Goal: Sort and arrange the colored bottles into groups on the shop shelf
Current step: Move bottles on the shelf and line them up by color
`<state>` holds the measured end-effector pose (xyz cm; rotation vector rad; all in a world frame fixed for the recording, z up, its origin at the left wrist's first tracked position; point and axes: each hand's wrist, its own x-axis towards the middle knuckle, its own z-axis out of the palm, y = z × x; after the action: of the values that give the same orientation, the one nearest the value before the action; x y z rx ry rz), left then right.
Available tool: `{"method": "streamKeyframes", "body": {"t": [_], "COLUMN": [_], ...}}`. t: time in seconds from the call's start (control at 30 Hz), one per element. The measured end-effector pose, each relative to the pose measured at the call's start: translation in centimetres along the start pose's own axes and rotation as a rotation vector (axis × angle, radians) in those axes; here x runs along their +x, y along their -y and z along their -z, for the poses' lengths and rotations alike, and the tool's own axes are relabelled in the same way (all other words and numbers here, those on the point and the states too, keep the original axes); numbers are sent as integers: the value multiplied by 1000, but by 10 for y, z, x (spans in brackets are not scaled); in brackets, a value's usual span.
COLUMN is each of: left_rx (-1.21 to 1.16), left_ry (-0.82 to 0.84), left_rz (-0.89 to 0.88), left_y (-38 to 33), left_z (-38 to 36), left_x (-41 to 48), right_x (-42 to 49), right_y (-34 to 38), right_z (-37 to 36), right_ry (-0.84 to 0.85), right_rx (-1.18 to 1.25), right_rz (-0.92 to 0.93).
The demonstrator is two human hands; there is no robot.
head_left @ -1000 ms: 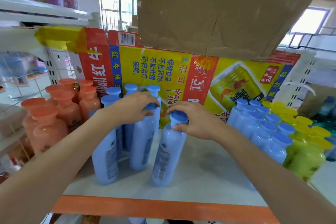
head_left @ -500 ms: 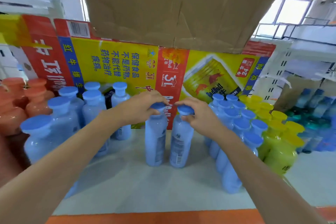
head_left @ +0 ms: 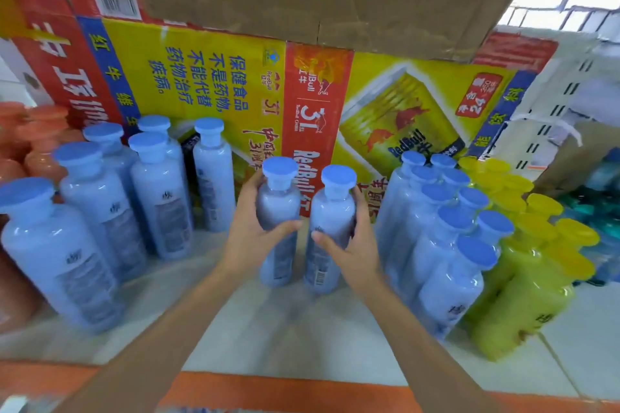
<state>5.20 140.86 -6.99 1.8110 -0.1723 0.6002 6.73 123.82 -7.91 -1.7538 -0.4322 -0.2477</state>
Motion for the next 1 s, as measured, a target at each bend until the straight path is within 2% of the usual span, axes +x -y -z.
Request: {"method": "streamKeyframes", "body": {"t": [0.1,0.23,0.43,0.5,0.6,0.73,0.83,1.0], "left_rx": [-33,-11,-193,-278,-256,-113,-98,-265], "left_ry": [-94,-179,36,127,213,134,95,301], "left_rz": [80,127,196,218,233,216,203,245], "left_y": [15,22,26,28,26,25,29,38], "left_z": [-11,-18,-6,-1,2,-8,-8,5], "left_x": [-16,-20,-18,-16,-13,-15,-13,-2], "right_x": [-10,-10,-12,-13,-15,-15,-13,-4], "right_y": [-21,-32,-27,-28,-33,-39,-38,-37], "right_z": [0,-2,-16,-14,-10,-2,-4,-10], "right_ry": [50,7,-134,-104,23,92,25,-200], "right_rx": [-14,3,-137,-120,18,95,85,-58], "right_rz": [-78,-115,-56,-56,-108,-120,-106,-133]}}
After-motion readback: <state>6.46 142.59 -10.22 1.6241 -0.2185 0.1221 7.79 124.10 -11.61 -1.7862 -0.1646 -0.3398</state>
